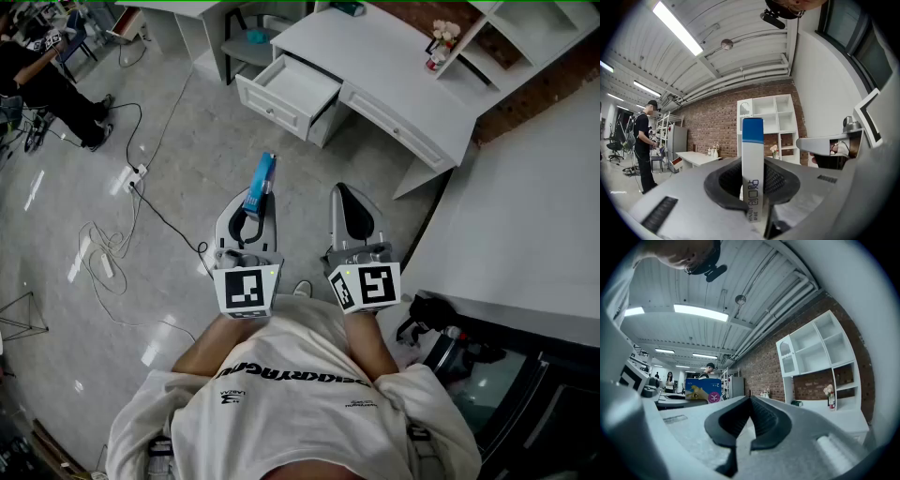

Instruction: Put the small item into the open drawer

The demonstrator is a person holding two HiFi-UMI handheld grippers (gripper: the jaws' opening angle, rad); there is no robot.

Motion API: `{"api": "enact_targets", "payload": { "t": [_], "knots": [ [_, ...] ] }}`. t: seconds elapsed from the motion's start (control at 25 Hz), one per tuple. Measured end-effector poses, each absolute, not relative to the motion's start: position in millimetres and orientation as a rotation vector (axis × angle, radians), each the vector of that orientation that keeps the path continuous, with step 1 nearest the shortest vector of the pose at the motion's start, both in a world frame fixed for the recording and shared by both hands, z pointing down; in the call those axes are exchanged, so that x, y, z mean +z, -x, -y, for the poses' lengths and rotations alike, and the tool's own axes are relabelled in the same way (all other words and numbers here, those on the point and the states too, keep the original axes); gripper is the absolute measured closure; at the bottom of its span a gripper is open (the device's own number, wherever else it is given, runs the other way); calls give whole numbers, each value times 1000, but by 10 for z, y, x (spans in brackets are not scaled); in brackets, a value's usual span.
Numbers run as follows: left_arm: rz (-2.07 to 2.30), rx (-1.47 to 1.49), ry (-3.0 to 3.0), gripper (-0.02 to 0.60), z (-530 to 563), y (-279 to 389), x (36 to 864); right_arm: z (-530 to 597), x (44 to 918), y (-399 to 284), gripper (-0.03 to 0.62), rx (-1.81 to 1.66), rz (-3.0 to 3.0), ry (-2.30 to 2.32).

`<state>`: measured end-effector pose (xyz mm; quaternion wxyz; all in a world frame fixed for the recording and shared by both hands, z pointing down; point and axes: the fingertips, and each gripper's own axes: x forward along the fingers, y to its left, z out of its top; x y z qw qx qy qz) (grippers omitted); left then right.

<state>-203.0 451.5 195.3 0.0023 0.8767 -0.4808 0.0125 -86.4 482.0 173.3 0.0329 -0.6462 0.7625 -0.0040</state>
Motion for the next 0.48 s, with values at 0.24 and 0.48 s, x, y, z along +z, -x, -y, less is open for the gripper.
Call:
{"api": "enact_targets", "payload": {
  "t": [0.24,0.48],
  "knots": [
    [1523,41,-2732,518,-4707,1862,1940,-4988,1743,669,595,-35,-2341,1976],
    [1558,39,-2710,518,-4876,1698,1978,-5161,1758,542,595,-15,-2373,1923]
  ]
}}
